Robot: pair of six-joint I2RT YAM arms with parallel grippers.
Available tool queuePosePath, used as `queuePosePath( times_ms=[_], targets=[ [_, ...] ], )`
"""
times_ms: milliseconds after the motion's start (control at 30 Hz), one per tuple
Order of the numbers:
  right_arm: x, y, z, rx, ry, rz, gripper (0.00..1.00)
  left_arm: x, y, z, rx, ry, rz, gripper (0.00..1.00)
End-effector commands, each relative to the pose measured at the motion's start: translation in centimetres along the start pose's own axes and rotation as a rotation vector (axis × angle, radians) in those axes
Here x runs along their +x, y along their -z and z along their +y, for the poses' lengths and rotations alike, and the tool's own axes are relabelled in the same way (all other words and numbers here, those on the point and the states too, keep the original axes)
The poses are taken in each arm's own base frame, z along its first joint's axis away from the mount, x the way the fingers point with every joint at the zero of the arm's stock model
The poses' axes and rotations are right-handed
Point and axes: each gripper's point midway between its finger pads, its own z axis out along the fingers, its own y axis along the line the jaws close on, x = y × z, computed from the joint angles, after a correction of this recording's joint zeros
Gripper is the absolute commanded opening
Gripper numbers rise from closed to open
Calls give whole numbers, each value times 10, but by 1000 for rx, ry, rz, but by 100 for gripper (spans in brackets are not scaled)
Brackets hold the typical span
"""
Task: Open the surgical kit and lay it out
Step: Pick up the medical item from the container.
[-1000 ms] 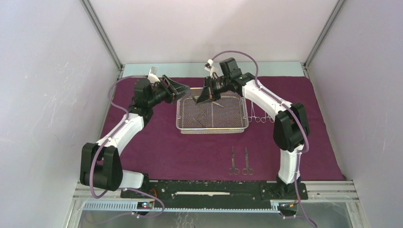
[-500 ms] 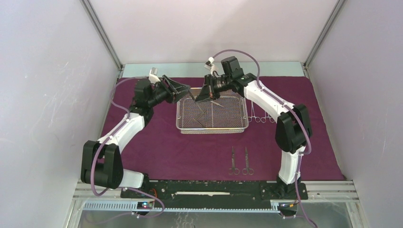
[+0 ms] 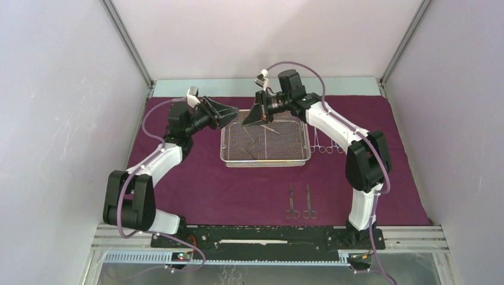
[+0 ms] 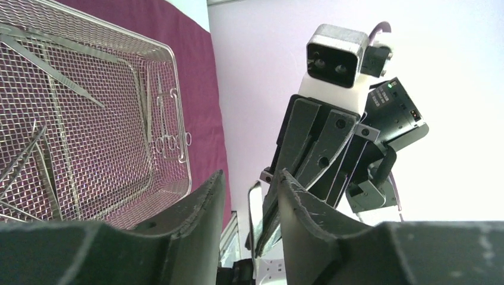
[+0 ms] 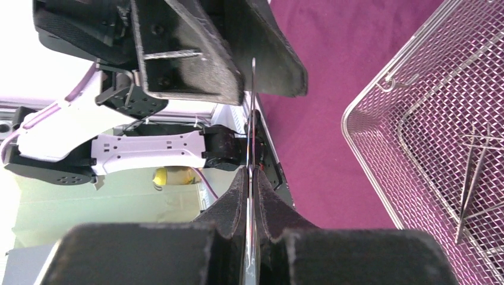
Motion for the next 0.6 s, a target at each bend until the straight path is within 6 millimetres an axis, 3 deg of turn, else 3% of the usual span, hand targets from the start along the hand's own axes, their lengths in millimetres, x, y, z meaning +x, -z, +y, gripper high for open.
queuePosePath(
  times_ms=[0,167,433,567],
  targets=[
    [-8,10,33,-91,40,-24,8,7,4,-13,102,37,40,40],
    [-9,8,32,-110,20,-21,8,10,7,-14,117,51,40,31],
    [-8,5,26,-108,-8,-20,12,9,7,-17,129,34,40,1],
    [-11,6,22,-59,-6,-47,46,10,6,-13,106,17,43,0]
  ],
)
